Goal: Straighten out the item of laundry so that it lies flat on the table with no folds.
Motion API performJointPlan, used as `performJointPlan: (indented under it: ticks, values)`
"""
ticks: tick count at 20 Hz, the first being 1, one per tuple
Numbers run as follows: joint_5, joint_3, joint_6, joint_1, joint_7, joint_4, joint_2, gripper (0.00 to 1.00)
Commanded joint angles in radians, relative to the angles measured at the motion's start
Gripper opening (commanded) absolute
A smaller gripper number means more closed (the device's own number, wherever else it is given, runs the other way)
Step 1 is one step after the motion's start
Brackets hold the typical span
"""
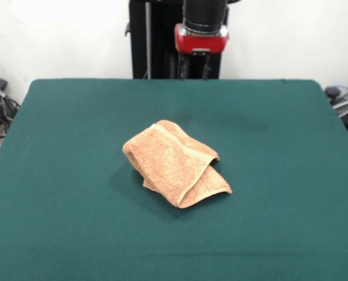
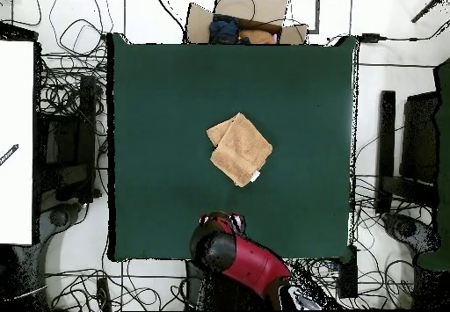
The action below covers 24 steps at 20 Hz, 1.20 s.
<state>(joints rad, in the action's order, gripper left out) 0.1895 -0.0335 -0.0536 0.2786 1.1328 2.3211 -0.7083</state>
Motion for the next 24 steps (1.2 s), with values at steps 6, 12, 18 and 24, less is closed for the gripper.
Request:
performJointPlan:
  ticks: [6,12,18,24]
  values:
    - [-0.007,0.096,-0.063,-0.008,0.279,-0.013,0.05,1.0]
    - [-0.012,0.139,-0.037,0.014,0.269,-0.013,0.038,1.0]
    - [-0.016,0.172,-0.028,0.027,0.272,-0.002,0.035,1.0]
    - [-0.017,0.2,-0.034,0.044,0.274,0.0,0.042,1.0]
